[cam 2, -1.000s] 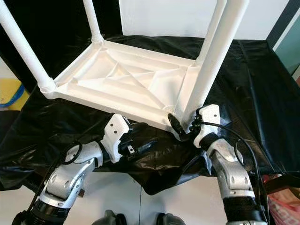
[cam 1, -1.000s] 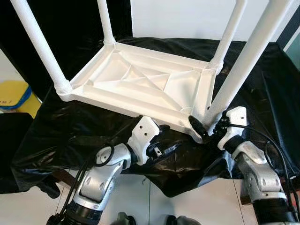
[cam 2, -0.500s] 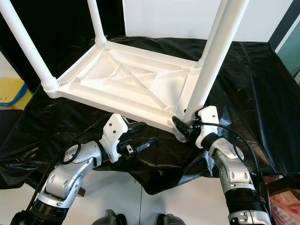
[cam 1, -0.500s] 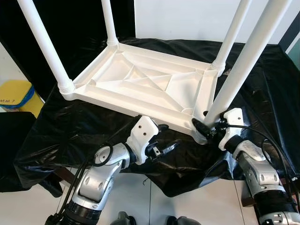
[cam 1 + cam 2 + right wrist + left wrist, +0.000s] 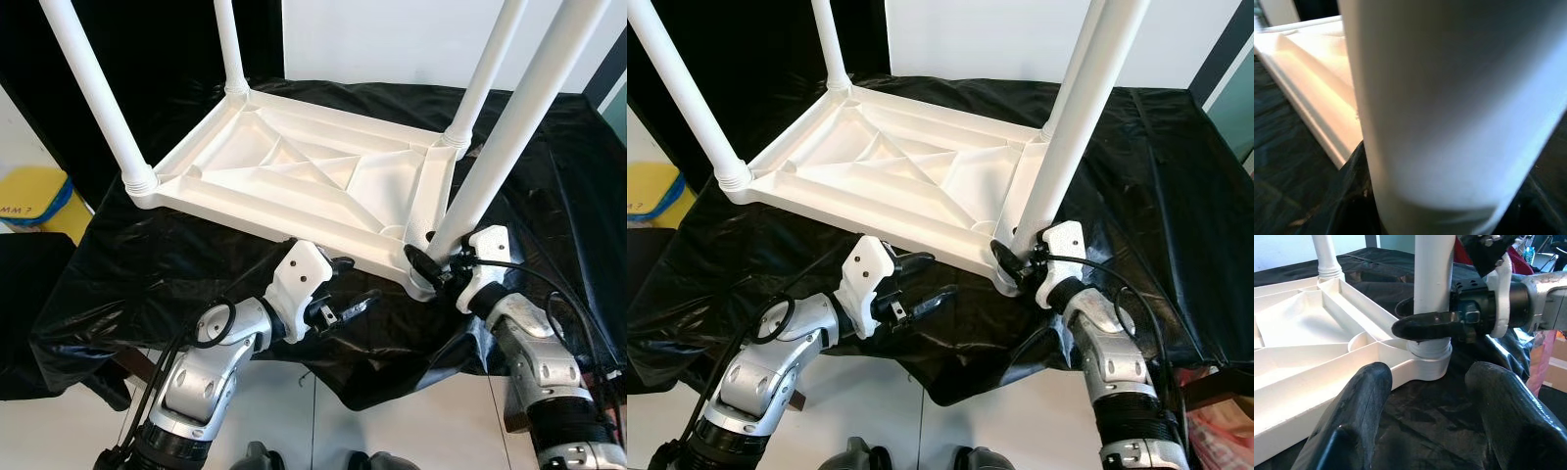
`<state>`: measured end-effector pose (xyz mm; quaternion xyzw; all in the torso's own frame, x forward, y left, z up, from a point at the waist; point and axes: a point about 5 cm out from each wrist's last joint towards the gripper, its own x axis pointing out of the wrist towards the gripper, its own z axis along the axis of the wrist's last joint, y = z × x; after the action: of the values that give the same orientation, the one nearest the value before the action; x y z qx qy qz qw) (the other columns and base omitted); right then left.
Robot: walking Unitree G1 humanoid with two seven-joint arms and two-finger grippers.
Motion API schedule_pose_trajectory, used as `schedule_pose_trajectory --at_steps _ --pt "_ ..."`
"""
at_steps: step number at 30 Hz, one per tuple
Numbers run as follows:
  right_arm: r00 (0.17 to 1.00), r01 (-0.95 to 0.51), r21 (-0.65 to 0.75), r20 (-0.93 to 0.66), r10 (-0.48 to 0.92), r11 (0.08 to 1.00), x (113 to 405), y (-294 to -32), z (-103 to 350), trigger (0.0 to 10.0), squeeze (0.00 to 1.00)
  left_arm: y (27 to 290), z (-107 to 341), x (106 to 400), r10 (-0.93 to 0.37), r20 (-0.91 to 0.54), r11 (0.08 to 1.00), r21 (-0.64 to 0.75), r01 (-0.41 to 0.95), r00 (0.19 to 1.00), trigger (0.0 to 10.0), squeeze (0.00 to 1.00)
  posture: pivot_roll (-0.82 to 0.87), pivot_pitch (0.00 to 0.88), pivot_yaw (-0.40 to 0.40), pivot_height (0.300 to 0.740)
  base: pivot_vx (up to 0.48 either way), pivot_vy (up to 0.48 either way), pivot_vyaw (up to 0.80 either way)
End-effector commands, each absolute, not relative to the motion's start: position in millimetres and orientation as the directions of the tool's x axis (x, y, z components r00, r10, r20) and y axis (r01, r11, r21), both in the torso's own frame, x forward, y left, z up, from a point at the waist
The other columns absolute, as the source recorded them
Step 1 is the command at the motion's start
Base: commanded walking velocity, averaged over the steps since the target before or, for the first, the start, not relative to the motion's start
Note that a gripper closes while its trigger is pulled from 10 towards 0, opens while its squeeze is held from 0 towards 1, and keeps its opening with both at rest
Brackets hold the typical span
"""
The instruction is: Building children table
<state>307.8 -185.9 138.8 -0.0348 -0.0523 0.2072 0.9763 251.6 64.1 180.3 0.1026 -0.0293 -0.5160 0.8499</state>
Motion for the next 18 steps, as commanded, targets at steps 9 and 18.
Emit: schedule_pose_trajectory --at_steps 9,18 --pt "0.991 -0.109 -0.027 0.076 0.111 0.994 301.8 -187.4 131.1 10.0 0.0 62.2 177.8 250.5 -0.854 -0.058 0.497 0.201 0.844 0.517 10.0 0.0 0.04 0.126 -0.065 0.74 0.0 0.0 0.0" --pt "0.997 0.07 -0.007 0.035 -0.069 0.998 295.8 -180.1 123.9 10.0 0.0 60.0 177.5 249.5 -0.857 -0.054 0.493 0.196 0.847 0.512 10.0 0.0 0.02 0.125 -0.076 0.74 0.0 0.0 0.0"
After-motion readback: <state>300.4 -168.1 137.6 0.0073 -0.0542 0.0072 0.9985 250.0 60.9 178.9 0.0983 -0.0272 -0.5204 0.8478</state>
